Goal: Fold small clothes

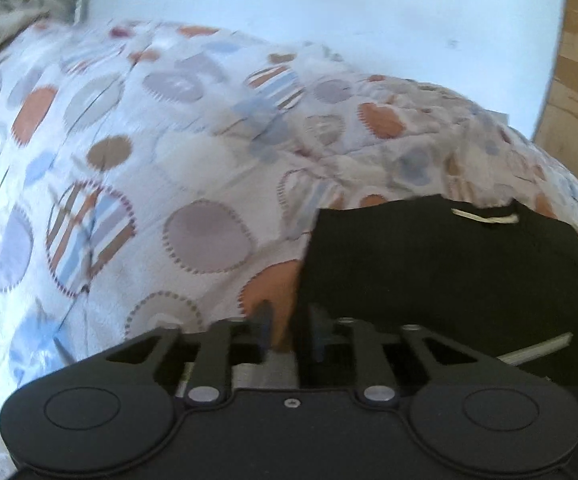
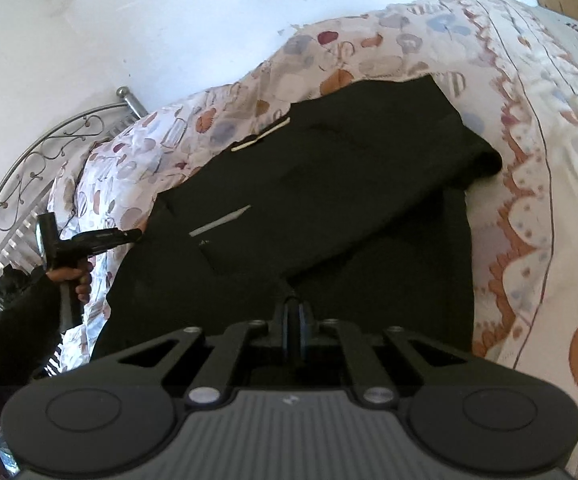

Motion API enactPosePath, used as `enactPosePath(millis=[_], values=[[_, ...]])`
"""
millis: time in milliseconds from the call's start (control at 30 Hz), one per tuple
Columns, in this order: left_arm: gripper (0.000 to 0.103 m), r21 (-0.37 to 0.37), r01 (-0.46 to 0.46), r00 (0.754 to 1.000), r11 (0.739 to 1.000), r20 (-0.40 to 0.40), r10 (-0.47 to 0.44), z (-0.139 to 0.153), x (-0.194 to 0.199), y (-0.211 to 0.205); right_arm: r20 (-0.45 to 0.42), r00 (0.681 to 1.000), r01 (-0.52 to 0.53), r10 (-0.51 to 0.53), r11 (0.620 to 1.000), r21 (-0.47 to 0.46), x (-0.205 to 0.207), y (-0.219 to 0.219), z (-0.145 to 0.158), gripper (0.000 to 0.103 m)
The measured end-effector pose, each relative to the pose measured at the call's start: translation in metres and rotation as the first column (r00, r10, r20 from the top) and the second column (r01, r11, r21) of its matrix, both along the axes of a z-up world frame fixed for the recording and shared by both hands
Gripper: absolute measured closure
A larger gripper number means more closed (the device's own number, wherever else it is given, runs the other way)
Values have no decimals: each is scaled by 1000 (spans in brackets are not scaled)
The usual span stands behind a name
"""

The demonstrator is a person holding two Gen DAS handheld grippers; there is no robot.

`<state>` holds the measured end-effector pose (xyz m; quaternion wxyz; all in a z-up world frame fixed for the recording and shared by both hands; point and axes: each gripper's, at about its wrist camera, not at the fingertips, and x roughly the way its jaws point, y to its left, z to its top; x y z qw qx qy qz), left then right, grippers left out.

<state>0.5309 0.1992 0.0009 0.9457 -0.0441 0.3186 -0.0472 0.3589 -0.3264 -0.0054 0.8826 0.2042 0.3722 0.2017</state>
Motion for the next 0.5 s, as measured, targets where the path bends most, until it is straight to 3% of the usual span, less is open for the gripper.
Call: enactPosePath(millis=[33, 133, 200, 267, 300, 333, 367, 400, 433, 500], values=[[49, 10, 21, 1000, 1000, 13, -21, 3, -4, -4, 0, 1000, 5, -5, 1000, 2, 0, 0, -2, 94], [22, 59, 111, 993, 992, 40, -113, 7, -14, -21, 2, 1000, 12, -12, 1000, 11, 1, -1, -6, 92], [20, 126, 162, 986, 979, 21, -166, 1, -17, -34, 2, 1000, 14, -14, 1000, 13, 1, -3, -6, 91], [21, 209, 163, 986, 964, -19, -163, -9, -14, -46, 3, 1000, 14, -14, 1000, 14, 2, -3, -6, 90], [29, 235, 156, 988, 959, -40, -151, -15, -11, -49, 3, 1000, 14, -14, 1000, 11, 3, -2, -6, 90], [49, 245, 147, 989, 958, -56, -137, -21, -8, -50, 3, 1000, 13, -13, 1000, 8, 3, -2, -6, 90], [61, 241, 135, 990, 961, -61, -124, -24, -7, -50, 3, 1000, 11, -11, 1000, 3, 3, -1, -5, 90], [84, 258, 96, 995, 961, -58, -84, -26, -5, -49, 5, 1000, 11, -11, 1000, -2, 2, 0, -5, 90], [98, 272, 64, 997, 960, -54, -51, -26, -4, -47, 8, 1000, 11, -11, 1000, -6, 2, 1, -3, 90], [99, 232, 33, 998, 972, -53, -21, -24, -1, -37, 18, 1000, 18, -18, 1000, -7, 0, 0, 1, 90]])
